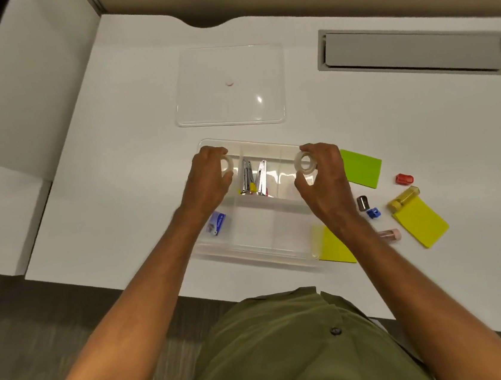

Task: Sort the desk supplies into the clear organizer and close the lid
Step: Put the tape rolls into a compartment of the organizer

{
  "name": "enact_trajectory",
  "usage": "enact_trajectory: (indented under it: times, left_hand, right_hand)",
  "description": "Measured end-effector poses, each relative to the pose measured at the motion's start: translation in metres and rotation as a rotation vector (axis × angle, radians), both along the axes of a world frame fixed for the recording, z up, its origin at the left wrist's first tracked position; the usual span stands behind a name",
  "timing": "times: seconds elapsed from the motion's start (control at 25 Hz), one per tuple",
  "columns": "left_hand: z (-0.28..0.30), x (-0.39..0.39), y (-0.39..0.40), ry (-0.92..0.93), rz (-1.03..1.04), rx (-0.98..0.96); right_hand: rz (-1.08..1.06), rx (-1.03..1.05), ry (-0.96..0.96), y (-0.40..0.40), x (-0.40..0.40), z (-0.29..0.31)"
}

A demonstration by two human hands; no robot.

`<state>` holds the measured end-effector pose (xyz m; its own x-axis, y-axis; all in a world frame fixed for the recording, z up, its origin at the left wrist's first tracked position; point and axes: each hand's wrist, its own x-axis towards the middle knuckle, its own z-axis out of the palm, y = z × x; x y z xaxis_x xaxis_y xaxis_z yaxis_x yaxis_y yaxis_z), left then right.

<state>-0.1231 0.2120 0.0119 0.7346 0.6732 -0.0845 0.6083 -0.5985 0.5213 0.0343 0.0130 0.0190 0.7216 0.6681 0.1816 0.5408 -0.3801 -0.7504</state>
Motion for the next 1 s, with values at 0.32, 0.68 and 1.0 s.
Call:
enact_trajectory:
  times: [0.32,0.68,1.0]
  left_hand:
    - [-0.031,0.001,0.013,0.241,-0.107,-0.015]
    - [-0.022,-0.027,-0.002,0.015,0.027,0.161]
    - [-0.024,-0.049,-0.005,-0.015,0.3,-0.163]
  right_hand:
    - [0.103,-0.091,0.067,0.018,-0.012,-0.01]
    - [0.268,-0.131,0.128,0.07,-0.021,0.002]
    - [0.543,-0.338,-0.197,0.139,-0.055,-0.018]
